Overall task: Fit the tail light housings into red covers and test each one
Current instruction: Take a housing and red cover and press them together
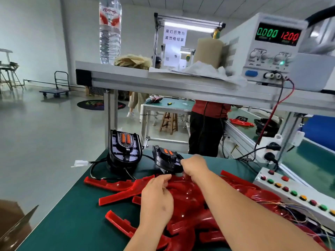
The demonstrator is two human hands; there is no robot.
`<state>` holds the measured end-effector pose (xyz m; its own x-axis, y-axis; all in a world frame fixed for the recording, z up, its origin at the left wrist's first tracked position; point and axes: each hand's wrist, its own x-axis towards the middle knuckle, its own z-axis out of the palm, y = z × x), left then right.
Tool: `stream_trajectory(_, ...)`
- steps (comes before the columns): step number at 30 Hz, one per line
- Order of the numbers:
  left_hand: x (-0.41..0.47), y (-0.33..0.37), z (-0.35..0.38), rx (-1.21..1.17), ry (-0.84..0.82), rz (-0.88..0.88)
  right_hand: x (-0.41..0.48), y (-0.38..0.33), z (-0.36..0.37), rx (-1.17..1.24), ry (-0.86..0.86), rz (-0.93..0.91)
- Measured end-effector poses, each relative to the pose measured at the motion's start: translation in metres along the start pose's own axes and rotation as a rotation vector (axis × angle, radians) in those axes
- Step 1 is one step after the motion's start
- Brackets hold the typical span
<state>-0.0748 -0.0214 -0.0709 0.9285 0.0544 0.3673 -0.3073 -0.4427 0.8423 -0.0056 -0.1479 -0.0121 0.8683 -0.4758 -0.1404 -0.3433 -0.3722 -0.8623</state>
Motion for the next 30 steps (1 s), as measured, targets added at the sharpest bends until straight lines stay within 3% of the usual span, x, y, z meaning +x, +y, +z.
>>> stream_trajectory(9,0.001,0.008,0.000,-0.104,-0.066,-0.106,-0.036,0.005,-0.067,-0.028,0.093,-0.114)
stream_trajectory(18,-0.009,0.014,-0.002,0.166,-0.133,0.168,-0.093,0.026,-0.102,-0.110,0.104,-0.281)
stream_trajectory(21,-0.008,0.018,-0.002,0.185,-0.174,0.099,-0.111,0.037,-0.110,-0.117,0.088,-0.365)
stream_trajectory(23,-0.009,0.020,-0.003,-0.002,-0.214,-0.012,-0.123,0.046,-0.114,-0.152,0.073,-0.417)
stream_trajectory(27,-0.008,0.033,-0.012,-0.733,-0.331,-0.419,-0.141,0.066,-0.124,-0.199,0.061,-0.506)
stream_trajectory(30,-0.008,0.040,-0.020,-0.983,-0.371,-0.563,-0.152,0.079,-0.133,-0.287,0.034,-0.624)
